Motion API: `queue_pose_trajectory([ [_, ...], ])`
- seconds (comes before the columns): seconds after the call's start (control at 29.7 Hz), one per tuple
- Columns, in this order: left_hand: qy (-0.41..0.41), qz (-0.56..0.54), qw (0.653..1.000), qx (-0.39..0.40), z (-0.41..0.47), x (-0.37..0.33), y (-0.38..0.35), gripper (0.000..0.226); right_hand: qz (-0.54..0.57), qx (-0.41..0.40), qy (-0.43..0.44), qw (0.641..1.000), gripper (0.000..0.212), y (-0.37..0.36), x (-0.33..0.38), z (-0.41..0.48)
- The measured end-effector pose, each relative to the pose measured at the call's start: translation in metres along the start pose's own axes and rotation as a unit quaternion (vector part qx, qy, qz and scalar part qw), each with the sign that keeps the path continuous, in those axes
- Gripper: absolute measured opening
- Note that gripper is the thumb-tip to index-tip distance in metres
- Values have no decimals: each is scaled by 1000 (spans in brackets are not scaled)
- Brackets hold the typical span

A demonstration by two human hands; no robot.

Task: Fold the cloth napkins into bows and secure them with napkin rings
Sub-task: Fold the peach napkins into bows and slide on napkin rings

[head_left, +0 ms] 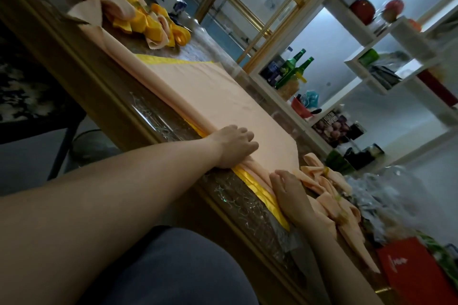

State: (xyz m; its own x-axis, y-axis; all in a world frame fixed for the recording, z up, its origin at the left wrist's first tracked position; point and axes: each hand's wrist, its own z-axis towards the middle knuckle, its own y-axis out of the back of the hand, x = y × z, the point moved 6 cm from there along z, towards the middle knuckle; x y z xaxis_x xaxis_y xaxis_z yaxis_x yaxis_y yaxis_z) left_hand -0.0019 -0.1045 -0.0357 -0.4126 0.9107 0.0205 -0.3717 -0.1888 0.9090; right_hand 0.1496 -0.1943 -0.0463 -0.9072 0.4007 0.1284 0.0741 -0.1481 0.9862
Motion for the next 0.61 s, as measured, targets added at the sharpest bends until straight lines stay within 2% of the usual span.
queue_pose_trajectory([
  [0.07,33,-72,997,15,0,6,-4,26,-10,-10,34,999,27,9,10,-3],
  [0.17,81,-146,986,28,1,17,-9,30,-18,47,51,997,16,24,19,-3],
  [0.3,138,-237,961,29,0,26,-9,26,-30,193,-10,981,7,35,22,-5],
  [0.4,171,-267,948,32,2,29,-8,26,84,270,-71,956,6,44,44,-15],
  [0.47,206,-302,929,57,5,30,-10,31,174,271,-89,942,12,47,73,-27],
  [0.54,254,-368,889,94,7,33,-13,45,225,233,-74,943,13,41,105,-37],
  [0.61,280,-404,862,124,6,37,-12,51,189,158,-5,969,13,26,134,-42],
])
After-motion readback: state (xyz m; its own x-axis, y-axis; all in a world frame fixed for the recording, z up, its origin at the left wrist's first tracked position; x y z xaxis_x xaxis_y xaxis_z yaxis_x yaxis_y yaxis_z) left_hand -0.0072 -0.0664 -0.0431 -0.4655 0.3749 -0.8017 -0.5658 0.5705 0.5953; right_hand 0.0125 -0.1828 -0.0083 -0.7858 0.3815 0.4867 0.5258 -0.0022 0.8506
